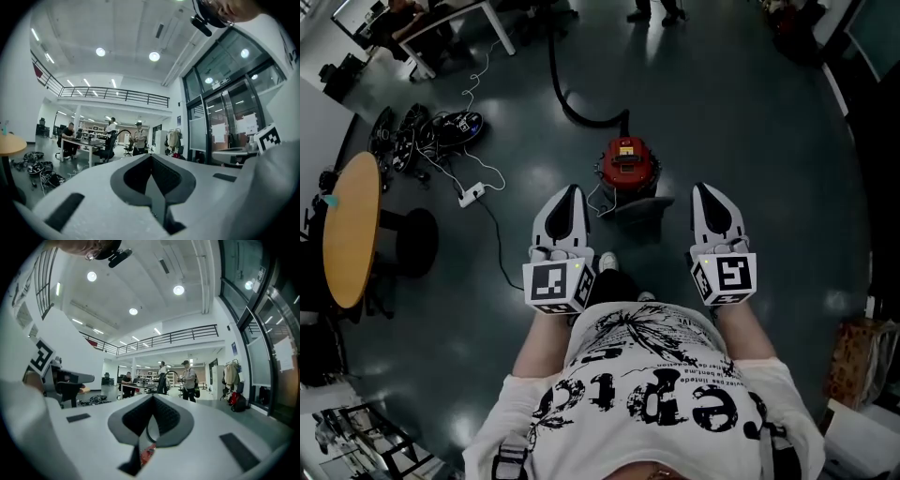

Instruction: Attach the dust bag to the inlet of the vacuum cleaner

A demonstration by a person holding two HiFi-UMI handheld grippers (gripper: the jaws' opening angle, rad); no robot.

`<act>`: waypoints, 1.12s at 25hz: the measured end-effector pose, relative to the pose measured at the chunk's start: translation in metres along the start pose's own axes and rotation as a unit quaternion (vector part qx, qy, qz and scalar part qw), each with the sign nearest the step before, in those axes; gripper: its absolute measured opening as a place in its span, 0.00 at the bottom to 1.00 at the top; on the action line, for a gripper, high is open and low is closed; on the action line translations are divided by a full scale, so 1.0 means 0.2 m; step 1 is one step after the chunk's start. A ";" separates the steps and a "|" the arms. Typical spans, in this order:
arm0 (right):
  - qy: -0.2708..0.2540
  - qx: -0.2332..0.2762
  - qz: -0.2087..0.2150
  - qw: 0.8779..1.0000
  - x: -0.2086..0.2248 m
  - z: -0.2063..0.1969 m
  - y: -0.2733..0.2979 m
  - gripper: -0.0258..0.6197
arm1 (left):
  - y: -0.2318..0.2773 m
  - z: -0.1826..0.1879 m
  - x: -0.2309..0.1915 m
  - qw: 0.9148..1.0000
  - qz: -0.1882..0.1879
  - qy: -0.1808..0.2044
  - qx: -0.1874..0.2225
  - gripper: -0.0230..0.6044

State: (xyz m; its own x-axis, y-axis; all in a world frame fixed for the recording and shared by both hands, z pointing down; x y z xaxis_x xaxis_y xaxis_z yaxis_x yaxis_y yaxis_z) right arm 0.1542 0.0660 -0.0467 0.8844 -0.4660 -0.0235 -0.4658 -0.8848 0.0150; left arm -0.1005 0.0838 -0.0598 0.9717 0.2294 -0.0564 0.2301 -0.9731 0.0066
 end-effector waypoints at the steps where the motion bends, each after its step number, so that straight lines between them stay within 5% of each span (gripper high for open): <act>1: 0.005 0.003 0.000 1.000 0.00 0.00 -0.02 0.04 | -0.02 0.00 0.02 1.000 -0.003 0.011 0.001 0.04; 28: 0.001 -0.009 0.017 1.000 -0.05 -0.01 -0.27 0.04 | -0.15 -0.06 0.16 1.000 -0.009 0.013 -0.009 0.04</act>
State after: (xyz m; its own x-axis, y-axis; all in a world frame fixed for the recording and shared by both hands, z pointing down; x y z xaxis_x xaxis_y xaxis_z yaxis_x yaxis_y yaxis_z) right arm 0.1701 0.1181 -0.0454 0.8680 -0.4961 -0.0201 -0.4953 -0.8681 0.0336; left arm -0.0752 0.1206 -0.0500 0.9685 0.2470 -0.0303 0.2477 -0.9685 0.0238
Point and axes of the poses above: the fingertips, and each gripper's own axes: y forward along the fingers, x to its right, z out of its top, the point moved 6 cm from there along -y, backward along the fingers, and after that the axes turned 2 degrees about z, right-handed, at the moved point
